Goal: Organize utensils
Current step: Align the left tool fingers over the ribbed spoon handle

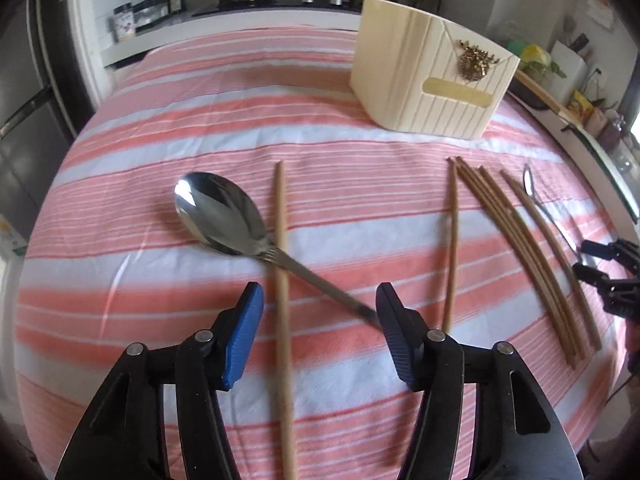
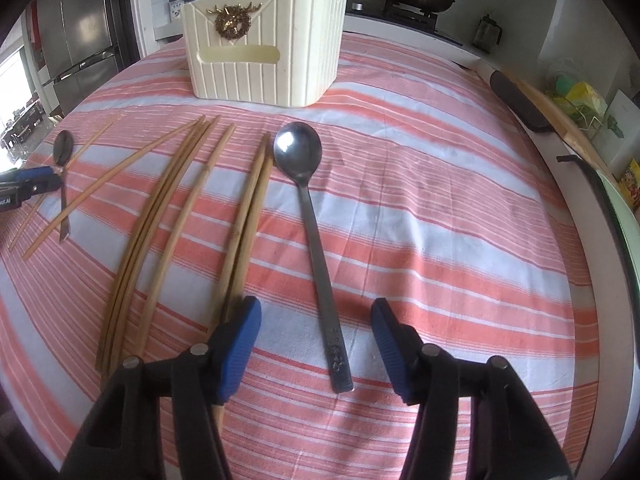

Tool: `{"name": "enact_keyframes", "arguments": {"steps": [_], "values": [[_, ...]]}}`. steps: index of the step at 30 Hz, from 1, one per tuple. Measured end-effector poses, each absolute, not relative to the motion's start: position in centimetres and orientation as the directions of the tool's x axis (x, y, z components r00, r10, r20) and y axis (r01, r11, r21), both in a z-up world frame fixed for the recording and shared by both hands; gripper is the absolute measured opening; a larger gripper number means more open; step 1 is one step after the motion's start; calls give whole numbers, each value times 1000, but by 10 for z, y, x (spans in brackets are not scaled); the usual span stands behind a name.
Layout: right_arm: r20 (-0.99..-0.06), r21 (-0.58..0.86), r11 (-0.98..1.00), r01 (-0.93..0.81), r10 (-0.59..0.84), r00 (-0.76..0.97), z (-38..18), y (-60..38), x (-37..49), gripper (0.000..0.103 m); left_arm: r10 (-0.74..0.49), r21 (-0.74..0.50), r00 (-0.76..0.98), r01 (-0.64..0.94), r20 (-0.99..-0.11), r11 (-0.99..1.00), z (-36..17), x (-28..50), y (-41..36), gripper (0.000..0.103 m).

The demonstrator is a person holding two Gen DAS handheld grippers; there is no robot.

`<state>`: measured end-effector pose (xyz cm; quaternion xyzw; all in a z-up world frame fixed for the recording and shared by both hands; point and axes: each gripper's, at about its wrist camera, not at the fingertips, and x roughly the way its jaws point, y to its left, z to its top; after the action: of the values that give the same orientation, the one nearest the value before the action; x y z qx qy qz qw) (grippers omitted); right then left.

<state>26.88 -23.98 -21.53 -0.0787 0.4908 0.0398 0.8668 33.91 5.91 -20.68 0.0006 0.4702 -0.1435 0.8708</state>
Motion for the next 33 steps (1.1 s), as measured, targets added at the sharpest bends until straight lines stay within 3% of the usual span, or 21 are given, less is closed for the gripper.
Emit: {"name": "enact_keyframes", "arguments": {"steps": [5, 10, 16, 22, 24, 27, 33], "values": [[-852, -99, 986, -133, -15, 524, -215, -240, 267, 57, -270, -210, 509, 173, -817, 962, -208, 339, 60, 73], [-846, -108, 986, -124, -26, 533, -215, -238, 264, 58, -116, -96, 507, 66, -854, 993, -208, 333, 57, 76], [-851, -94, 987, -128, -13, 525, -214, -241, 263, 58, -96, -117, 458, -17, -884, 993, -210, 307, 93, 77], [-859, -135, 979, -153, -38, 510, -212, -235, 261, 58, -112, -80, 480, 87, -870, 993, -203, 271, 77, 71], [-860, -143, 977, -157, -44, 508, -212, -234, 262, 58, -60, -4, 568, 100, -821, 995, -192, 260, 68, 70], [-861, -142, 978, -152, -47, 506, -211, -234, 261, 58, -113, -21, 650, 147, -752, 989, -177, 259, 59, 69], [-862, -132, 981, -140, -44, 504, -211, -235, 260, 58, -225, -65, 528, 305, -819, 950, -203, 292, 31, 70]]}}
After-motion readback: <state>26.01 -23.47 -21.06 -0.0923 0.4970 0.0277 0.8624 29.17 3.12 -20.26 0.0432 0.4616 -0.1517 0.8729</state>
